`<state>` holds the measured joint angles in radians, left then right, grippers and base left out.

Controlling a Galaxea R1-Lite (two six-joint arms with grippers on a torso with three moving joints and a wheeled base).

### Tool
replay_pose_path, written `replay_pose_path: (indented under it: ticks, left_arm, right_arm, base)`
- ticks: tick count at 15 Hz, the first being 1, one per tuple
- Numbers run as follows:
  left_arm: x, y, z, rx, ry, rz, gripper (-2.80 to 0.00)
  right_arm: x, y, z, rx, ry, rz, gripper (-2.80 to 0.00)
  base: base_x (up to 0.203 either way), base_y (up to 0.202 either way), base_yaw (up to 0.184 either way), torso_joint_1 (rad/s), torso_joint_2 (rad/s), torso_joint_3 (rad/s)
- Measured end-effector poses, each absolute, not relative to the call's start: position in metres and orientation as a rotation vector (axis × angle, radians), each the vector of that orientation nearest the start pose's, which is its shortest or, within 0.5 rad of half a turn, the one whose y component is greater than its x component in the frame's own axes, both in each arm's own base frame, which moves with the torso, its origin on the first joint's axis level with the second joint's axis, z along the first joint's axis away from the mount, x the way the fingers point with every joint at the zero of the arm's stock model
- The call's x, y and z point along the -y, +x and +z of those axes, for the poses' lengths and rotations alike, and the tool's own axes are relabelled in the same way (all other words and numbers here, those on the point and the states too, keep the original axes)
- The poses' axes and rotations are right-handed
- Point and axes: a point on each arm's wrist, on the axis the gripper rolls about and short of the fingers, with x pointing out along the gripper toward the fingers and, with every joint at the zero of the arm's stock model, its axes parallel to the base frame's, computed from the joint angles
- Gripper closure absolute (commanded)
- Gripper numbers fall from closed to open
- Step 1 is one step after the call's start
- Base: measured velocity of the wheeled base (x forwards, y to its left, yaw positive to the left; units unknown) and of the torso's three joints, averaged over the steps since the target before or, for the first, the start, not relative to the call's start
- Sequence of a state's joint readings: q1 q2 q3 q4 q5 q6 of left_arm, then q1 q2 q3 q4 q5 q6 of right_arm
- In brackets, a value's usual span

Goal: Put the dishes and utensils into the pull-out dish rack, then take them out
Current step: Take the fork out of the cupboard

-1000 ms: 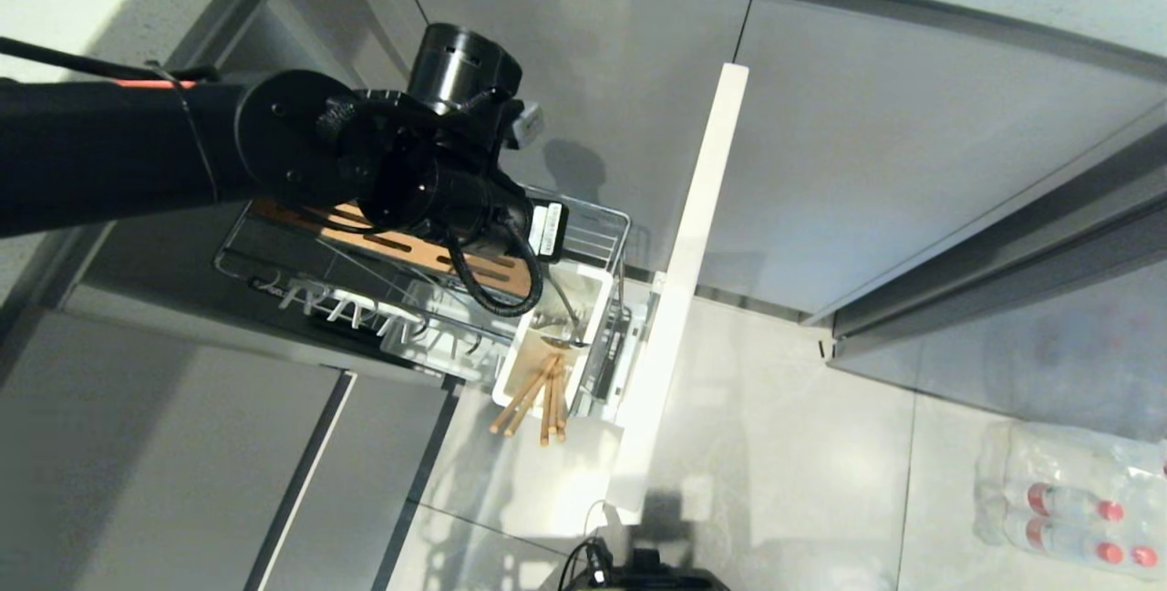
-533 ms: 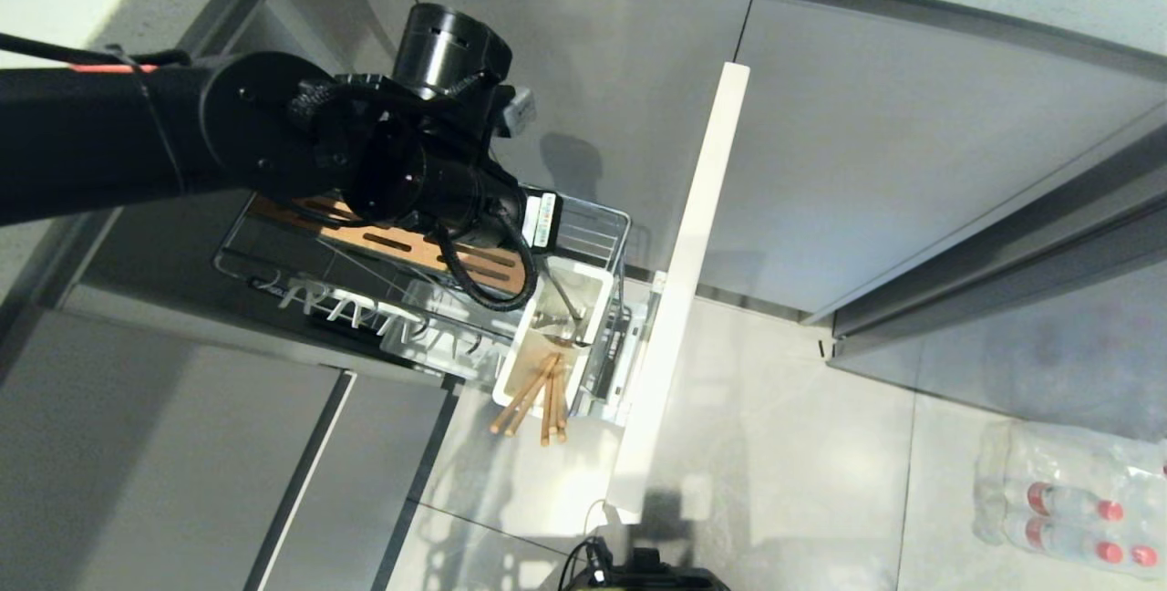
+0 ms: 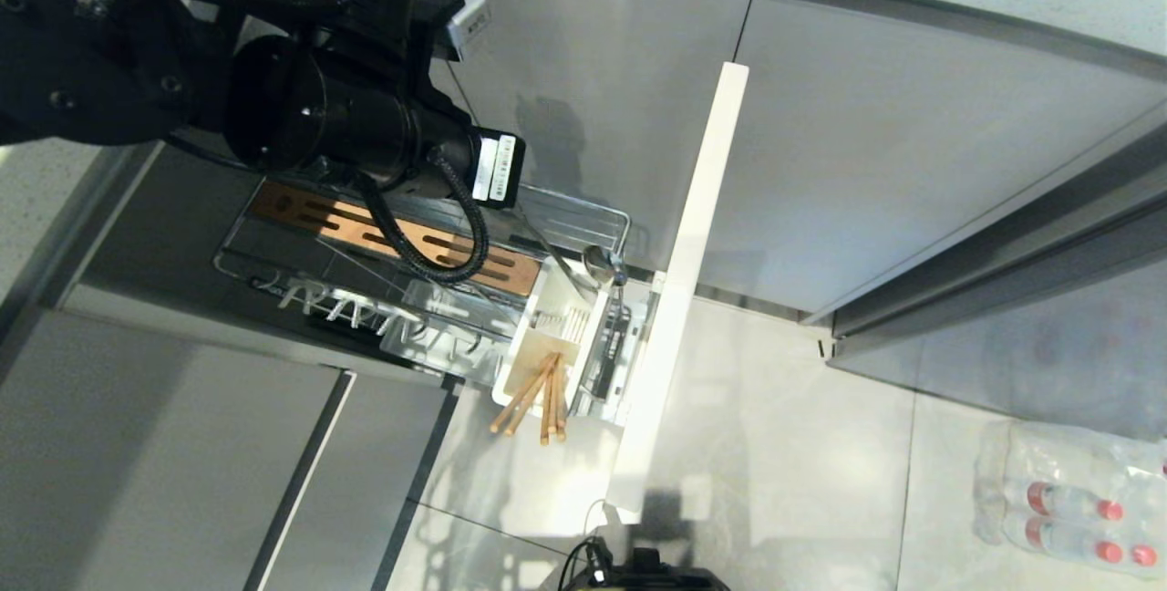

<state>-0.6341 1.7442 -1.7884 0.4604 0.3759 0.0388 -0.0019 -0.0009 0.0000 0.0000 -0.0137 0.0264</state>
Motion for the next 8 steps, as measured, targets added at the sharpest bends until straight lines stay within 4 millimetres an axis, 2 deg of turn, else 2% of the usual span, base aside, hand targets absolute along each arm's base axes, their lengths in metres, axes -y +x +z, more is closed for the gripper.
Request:
replay_pose_path:
  ticks: [8]
  left_arm:
    - [0.175,0.236,0.353,-0.302,0.309,-0.251,0.00]
  right_arm:
    - [0.000,-0.023,0.075,0.001,0.026,-0.016,0.00]
  base:
    - [0.000,0.000,0.000,0.000,0.00,0.000]
